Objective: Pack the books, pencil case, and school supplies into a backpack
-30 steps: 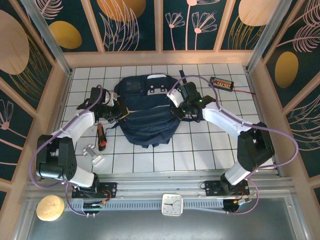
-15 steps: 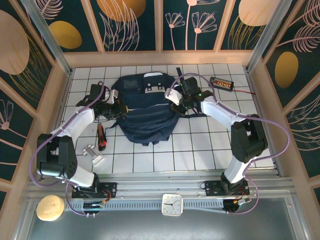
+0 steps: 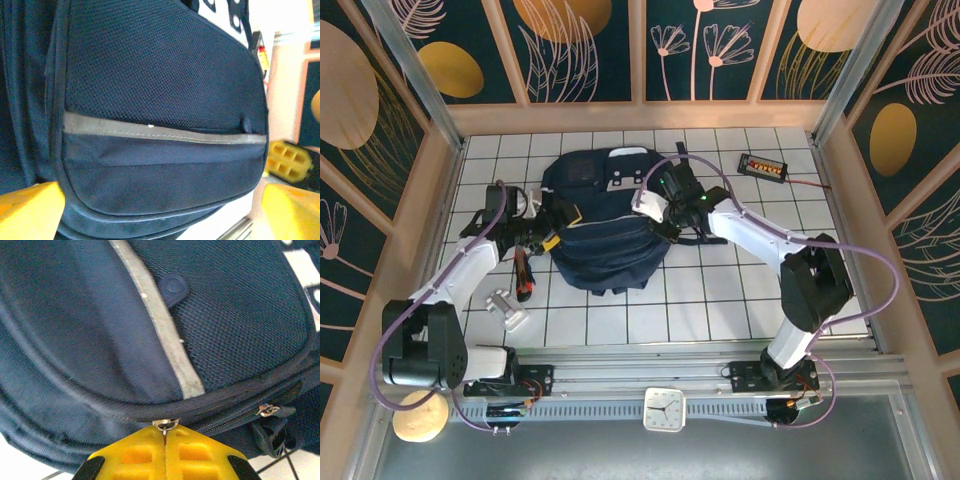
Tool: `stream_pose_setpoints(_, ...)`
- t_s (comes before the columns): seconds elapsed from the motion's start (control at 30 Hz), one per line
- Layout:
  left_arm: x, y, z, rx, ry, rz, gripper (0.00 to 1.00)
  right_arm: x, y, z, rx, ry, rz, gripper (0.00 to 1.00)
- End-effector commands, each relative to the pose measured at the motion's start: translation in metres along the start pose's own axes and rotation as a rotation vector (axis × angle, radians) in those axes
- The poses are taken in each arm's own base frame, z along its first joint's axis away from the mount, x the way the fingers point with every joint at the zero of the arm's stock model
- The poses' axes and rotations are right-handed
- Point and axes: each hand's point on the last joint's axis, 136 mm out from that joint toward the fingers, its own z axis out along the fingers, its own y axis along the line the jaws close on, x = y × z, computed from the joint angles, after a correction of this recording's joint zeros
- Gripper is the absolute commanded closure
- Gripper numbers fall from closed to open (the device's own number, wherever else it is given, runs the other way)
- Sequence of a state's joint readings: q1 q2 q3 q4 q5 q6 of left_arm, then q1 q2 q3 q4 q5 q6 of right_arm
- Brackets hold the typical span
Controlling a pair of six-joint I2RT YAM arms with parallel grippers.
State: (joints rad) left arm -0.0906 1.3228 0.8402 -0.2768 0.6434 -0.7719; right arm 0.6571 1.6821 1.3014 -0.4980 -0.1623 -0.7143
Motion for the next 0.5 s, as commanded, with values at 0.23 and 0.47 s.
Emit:
stream_pose_setpoints(0.23,0.016,-0.036,-0.008,0.108,-0.012,-0.156,0.01,-0.045,0.052,-0.034,-0.133,-0.135,0.086,1.00)
stream_pose_setpoints(0.47,0.018,-0.051,-0.035,0.225,-0.117,-0.400,0.01,-0.052,0.045,-0.016,-0.103,-0.126,0.230,1.00)
